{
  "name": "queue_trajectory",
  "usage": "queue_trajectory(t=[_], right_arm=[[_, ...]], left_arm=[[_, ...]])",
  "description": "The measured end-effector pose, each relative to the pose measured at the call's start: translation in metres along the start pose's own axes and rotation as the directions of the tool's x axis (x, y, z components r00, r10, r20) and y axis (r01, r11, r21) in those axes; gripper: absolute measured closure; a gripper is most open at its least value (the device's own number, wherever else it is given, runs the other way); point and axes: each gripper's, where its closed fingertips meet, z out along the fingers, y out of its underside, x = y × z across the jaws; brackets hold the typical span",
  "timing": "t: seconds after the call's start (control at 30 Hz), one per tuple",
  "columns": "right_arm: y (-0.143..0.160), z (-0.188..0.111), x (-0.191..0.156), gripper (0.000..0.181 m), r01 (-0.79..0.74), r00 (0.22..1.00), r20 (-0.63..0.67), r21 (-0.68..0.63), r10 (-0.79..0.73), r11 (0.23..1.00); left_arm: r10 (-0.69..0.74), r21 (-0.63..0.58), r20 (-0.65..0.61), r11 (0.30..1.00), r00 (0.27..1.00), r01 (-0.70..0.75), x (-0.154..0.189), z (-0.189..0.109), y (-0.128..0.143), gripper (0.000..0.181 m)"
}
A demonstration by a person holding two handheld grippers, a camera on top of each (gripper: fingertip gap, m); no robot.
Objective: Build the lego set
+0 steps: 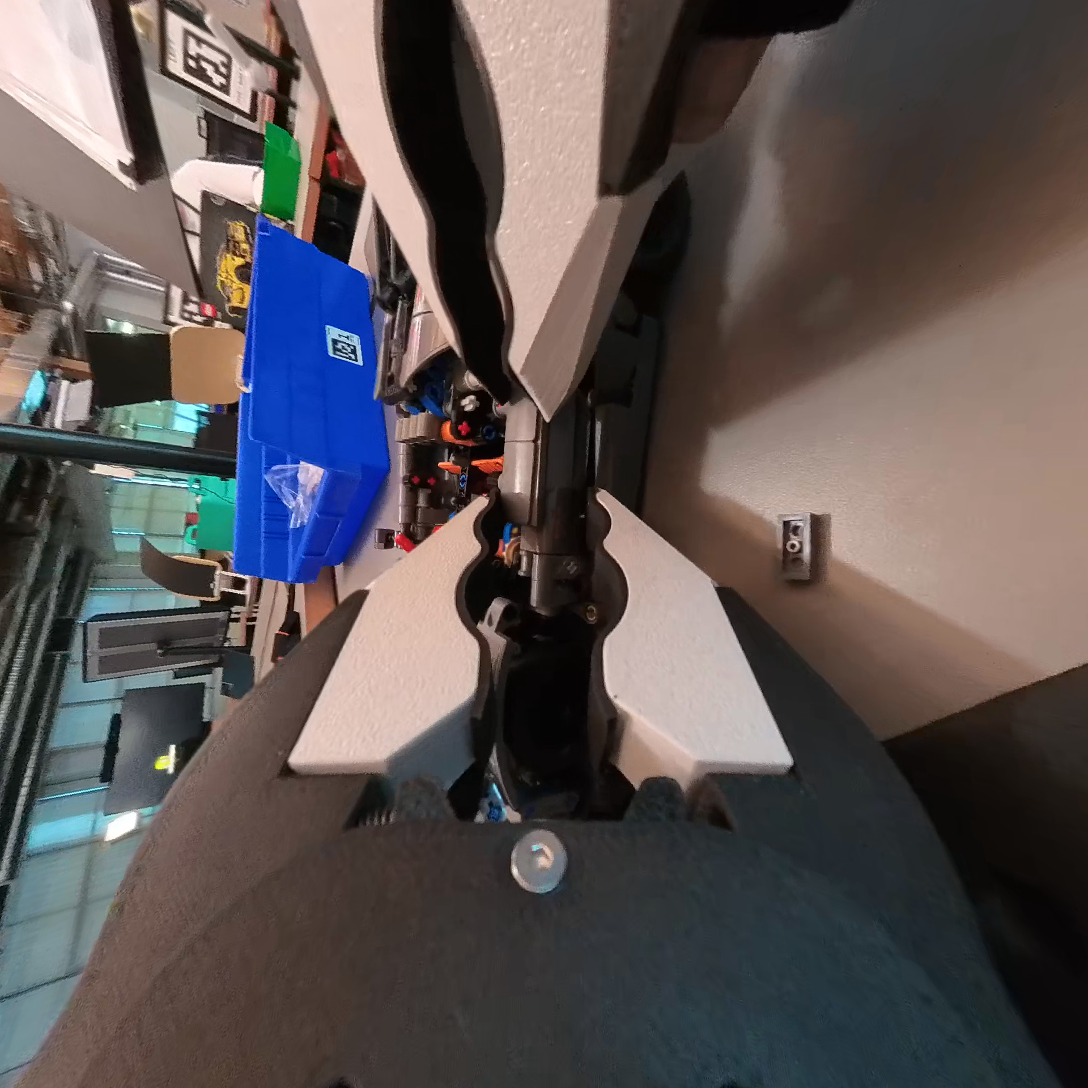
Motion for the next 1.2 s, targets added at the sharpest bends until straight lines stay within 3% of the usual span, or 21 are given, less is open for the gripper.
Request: queue_trajectory(t=[0.67, 1.03, 1.2], right_arm=[[-0.002, 0.001, 0.000, 0.171, -0.081, 0.996, 0.030, -0.004, 0.081, 0.997], [-0.007, -0.001, -0.005, 0.181, -0.039, 0.998, 0.040, 0.019, 0.038, 0.999], [-0.001, -0.005, -0.003, 0.165, 0.044, 0.999, 0.028, -0.004, -0.044, 0.999]], left_arm=[[0.126, 0.040, 0.081, 0.991, 0.989, -0.130, 0.000, -0.004, -0.012, 0.159], [0.070, 0.067, 0.028, 0.995, 0.997, -0.072, 0.000, -0.003, -0.015, 0.159], [0.004, 0.092, -0.022, 0.996, 1.000, -0.002, -0.001, -0.004, -0.017, 0.160]])
